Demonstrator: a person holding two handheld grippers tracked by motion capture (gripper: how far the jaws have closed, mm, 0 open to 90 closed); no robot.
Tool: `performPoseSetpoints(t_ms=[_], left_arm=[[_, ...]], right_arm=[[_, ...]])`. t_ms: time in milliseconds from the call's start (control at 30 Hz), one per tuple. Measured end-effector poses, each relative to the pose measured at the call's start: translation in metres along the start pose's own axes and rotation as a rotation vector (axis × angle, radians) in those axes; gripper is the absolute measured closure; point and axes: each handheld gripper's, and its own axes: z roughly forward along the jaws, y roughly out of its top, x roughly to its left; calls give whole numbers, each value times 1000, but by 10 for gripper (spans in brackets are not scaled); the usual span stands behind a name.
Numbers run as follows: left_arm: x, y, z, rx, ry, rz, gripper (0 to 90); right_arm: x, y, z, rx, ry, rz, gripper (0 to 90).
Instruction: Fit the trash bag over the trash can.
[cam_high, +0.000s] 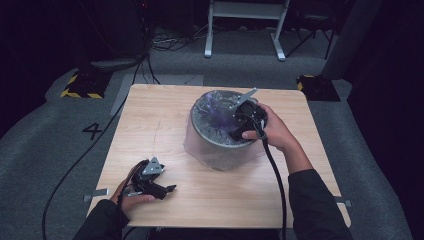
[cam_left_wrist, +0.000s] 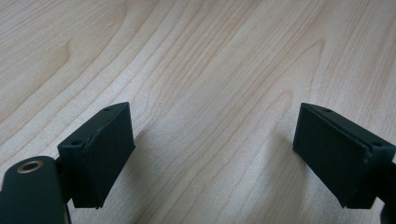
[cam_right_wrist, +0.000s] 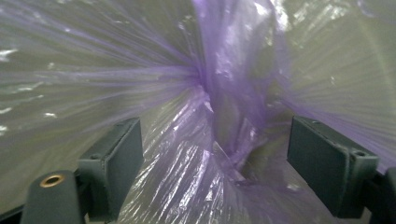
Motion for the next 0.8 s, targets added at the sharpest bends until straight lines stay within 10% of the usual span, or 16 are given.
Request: performPoseSetpoints(t_ms=[800], left_arm=[[0, 0, 0, 0, 0, 0, 120]], right_arm=[[2, -6, -19, -132, -33, 33, 197]])
